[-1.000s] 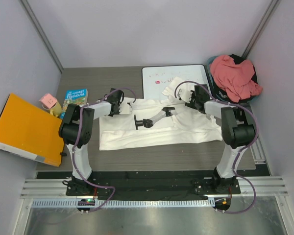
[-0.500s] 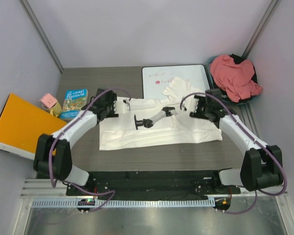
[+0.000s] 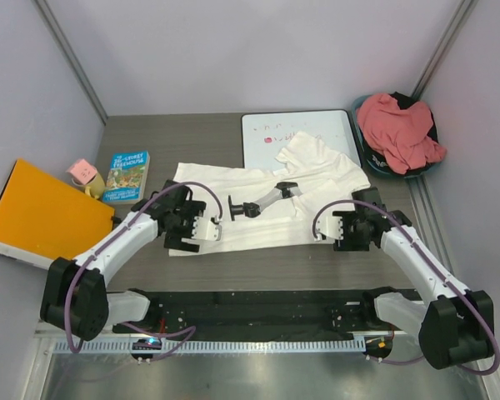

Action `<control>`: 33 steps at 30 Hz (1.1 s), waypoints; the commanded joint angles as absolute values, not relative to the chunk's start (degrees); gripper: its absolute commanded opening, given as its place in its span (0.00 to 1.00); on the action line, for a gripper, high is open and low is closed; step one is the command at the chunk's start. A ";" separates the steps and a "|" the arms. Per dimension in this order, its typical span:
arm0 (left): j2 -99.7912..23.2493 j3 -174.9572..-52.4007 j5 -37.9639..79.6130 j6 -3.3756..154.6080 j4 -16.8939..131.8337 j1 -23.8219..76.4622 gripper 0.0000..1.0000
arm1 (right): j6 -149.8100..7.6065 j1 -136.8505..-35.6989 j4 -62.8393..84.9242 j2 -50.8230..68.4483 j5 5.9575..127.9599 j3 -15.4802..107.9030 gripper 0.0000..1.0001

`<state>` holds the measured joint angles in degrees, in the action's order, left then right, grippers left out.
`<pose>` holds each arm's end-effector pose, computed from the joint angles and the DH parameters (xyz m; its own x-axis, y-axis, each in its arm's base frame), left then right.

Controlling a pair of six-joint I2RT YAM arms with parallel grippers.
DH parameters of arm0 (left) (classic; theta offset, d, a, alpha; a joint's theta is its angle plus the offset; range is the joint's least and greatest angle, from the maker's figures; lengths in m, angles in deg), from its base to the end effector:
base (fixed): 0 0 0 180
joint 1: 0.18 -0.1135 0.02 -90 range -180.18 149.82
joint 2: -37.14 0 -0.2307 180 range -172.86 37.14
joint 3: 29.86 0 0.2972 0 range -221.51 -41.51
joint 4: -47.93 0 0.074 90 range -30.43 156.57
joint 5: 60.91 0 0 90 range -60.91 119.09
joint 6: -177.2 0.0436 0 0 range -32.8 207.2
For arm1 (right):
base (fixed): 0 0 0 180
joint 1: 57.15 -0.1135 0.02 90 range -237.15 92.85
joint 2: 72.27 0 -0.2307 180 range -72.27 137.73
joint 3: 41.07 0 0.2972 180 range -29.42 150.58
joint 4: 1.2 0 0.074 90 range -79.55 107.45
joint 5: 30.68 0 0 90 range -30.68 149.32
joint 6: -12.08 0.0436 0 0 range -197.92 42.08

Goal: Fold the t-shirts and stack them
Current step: Fold the flattened tshirt in 1/3 of the way

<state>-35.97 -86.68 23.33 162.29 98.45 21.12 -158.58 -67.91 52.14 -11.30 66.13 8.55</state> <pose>0.2634 -0.1074 0.1430 0.1645 0.9678 -0.1905 0.9300 -0.0878 0.3568 0.2442 0.0517 0.1507 0.0879 -0.9806 -0.1752 -0.9145 -0.0098 -0.4045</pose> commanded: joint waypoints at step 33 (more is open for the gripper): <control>-49.51 -97.21 27.59 157.16 78.39 10.20 1.00 | -109.83 -61.02 19.68 35.90 54.22 53.16 0.59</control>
<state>-45.60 -91.35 25.05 160.32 87.69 13.34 -119.02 -61.68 25.91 30.25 57.06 43.22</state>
